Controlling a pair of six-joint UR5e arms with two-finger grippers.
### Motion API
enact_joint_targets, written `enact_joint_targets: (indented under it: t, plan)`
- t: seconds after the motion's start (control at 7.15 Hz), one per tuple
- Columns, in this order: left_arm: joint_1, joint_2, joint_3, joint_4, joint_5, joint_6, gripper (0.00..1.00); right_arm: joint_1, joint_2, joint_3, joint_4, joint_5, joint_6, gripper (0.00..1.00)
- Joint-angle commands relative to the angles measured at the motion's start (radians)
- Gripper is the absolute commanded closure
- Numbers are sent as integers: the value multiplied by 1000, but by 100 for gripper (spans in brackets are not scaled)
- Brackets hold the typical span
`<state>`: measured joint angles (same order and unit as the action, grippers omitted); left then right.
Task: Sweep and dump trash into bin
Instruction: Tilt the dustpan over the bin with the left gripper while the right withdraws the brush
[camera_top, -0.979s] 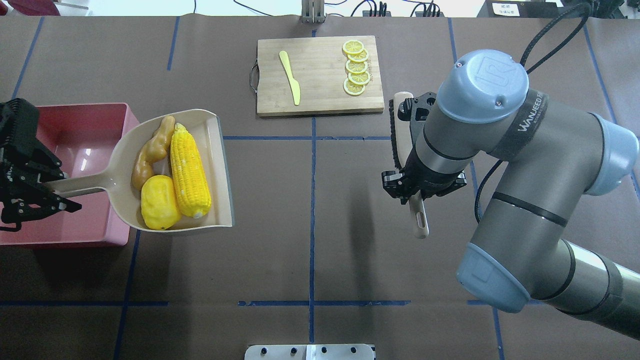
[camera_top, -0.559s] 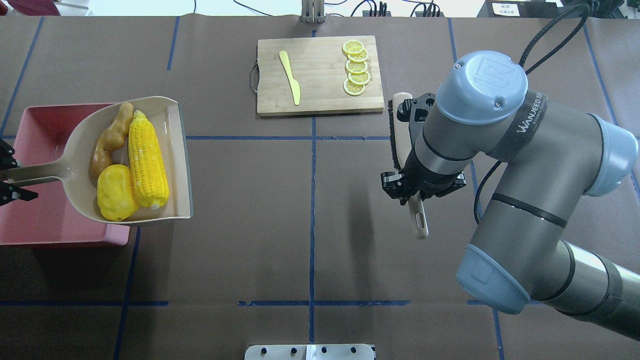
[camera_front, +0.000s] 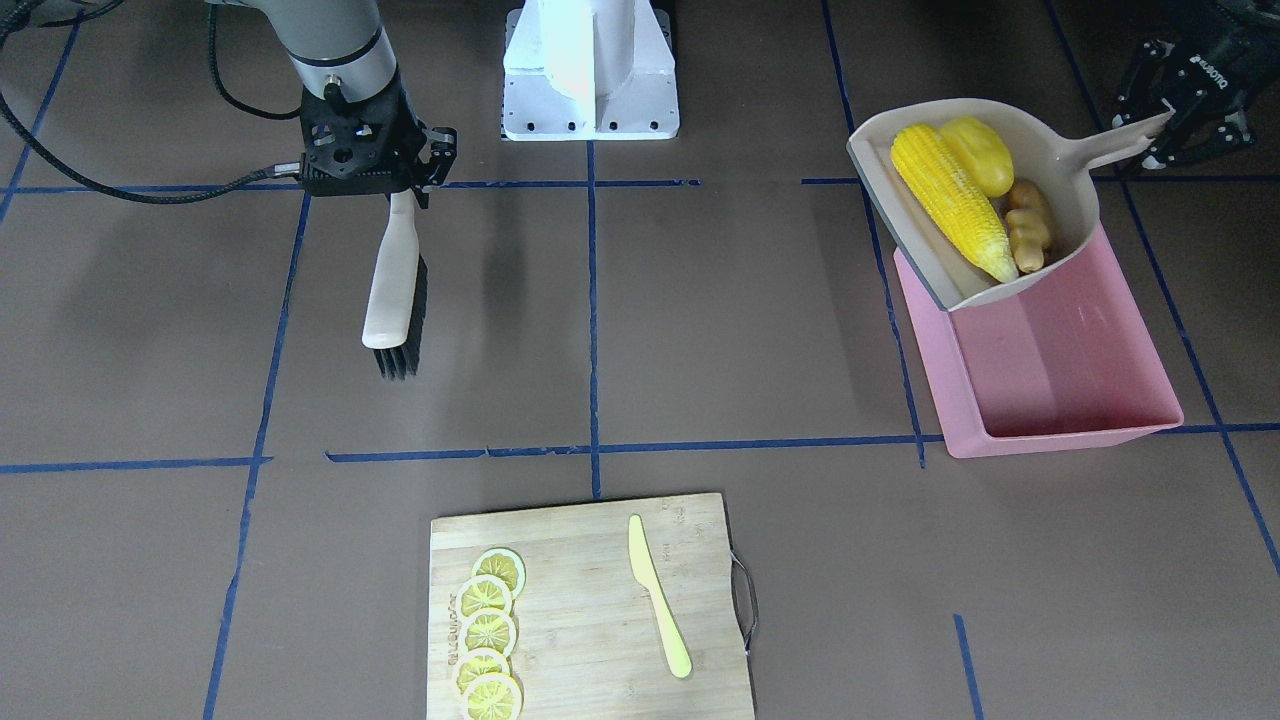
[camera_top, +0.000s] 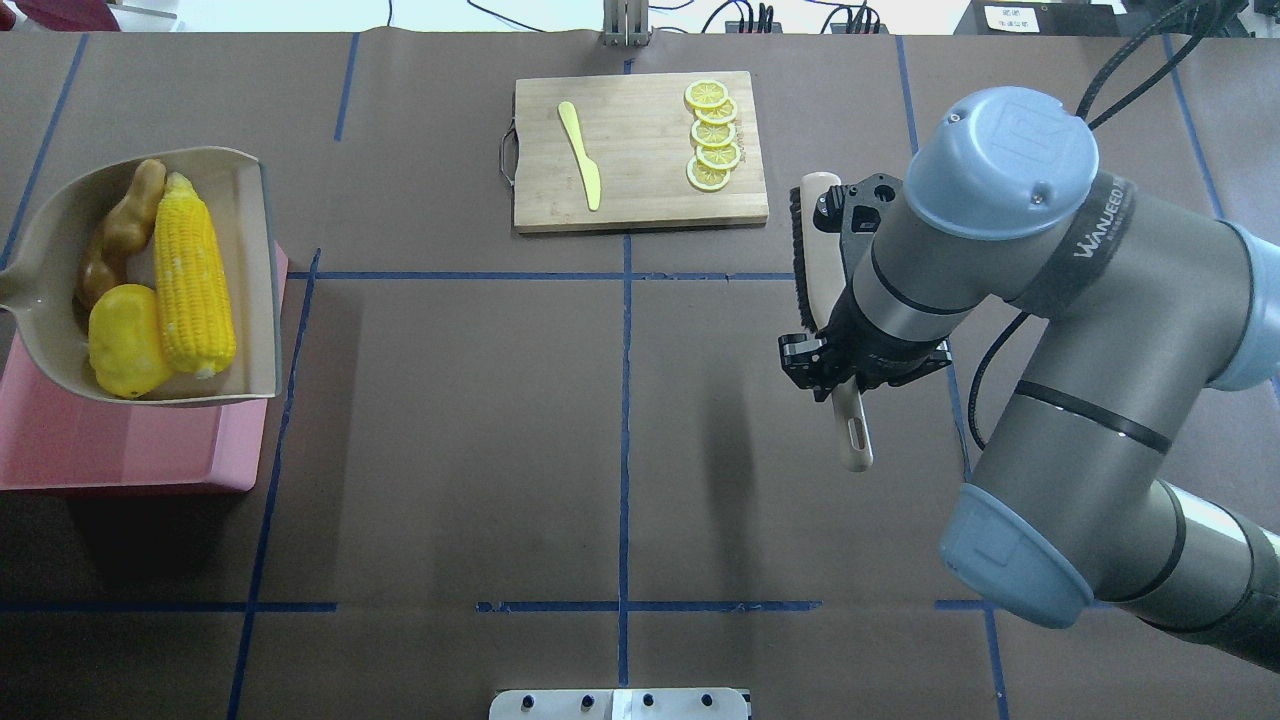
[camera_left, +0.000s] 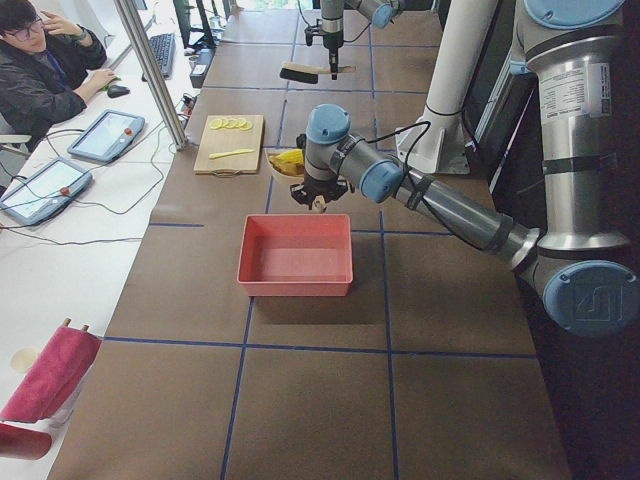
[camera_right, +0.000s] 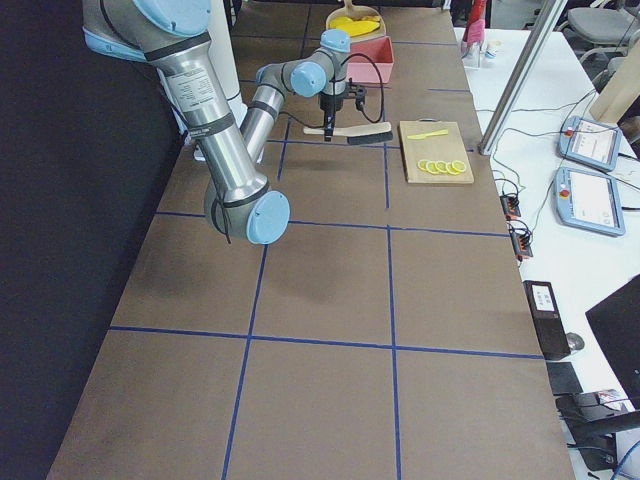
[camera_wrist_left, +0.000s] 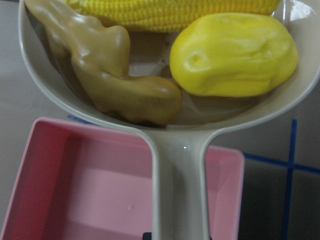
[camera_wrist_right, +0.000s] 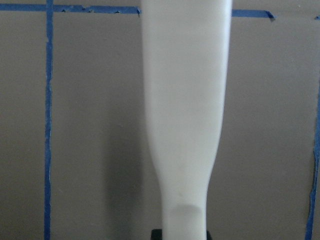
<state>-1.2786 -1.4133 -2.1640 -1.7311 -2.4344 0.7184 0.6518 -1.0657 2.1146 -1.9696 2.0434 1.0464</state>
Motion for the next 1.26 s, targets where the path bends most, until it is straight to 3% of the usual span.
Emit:
enact_joint_targets:
  t: [0.0,0.42,0.7,1.12]
  plan:
    - [-108,2,94,2,0,116,100,43,-40,47,-3,1,-11,100]
    - [-212,1,228,4,14,277,100,162,-138,152,-153,36,-245,100]
    - [-222,4,224,4,93,309,100,265,-233,160,-146,119,-379,100]
    - [-209,7,202,4,253,317,100,357,-318,140,-144,159,-514,100]
